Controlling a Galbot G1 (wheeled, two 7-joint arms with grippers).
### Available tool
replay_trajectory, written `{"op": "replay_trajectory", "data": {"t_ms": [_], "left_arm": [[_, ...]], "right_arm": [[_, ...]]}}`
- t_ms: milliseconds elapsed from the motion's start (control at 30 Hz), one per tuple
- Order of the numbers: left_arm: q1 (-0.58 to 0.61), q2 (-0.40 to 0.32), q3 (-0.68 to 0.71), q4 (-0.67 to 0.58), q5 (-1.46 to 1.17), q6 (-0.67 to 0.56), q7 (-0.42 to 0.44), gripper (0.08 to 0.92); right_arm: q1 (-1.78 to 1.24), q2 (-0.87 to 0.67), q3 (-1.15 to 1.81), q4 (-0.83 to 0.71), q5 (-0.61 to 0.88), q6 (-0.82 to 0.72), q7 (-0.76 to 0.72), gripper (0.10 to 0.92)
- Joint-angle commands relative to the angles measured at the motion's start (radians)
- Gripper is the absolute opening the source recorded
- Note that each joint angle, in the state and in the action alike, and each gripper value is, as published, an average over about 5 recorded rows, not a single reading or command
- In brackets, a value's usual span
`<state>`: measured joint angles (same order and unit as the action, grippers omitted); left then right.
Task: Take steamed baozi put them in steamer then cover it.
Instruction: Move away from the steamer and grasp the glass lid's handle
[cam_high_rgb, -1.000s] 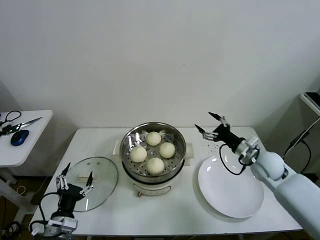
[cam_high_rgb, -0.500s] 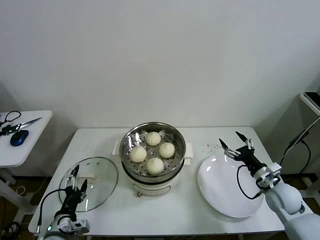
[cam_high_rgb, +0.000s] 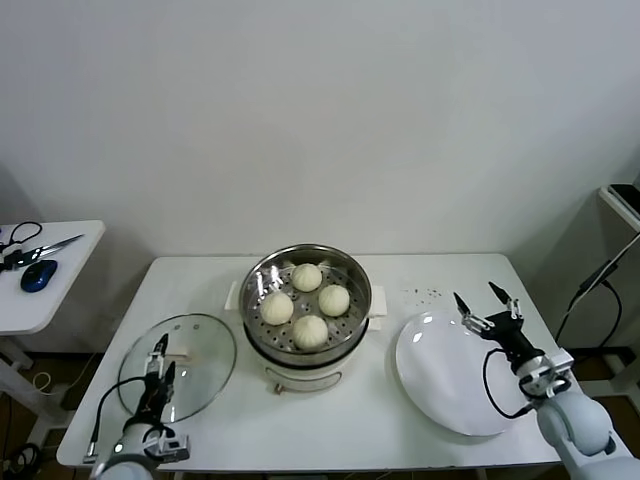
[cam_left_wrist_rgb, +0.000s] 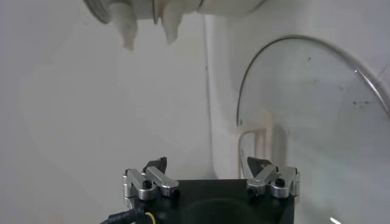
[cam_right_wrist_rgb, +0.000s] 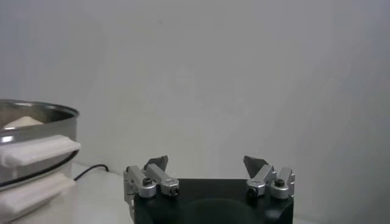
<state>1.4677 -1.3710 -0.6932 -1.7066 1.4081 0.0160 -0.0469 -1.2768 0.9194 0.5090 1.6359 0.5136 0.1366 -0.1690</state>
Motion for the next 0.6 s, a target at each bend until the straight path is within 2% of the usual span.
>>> {"op": "replay_trajectory", "data": {"t_ms": [33,600], "left_arm": [[-0.087,-0.01,0.009,0.118,0.035,0.009,-0.058,0.823],[-0.167,0.014,0.031,0.189,-0.019,0.021,-0.092,0.823]], "right_arm": [[-0.033,0.028,0.034,-0.008,-0.034,0.004,-0.006,0.823],[-0.035,0.046,0.021,-0.024,-0.12,0.03,-0.029,0.823]]}}
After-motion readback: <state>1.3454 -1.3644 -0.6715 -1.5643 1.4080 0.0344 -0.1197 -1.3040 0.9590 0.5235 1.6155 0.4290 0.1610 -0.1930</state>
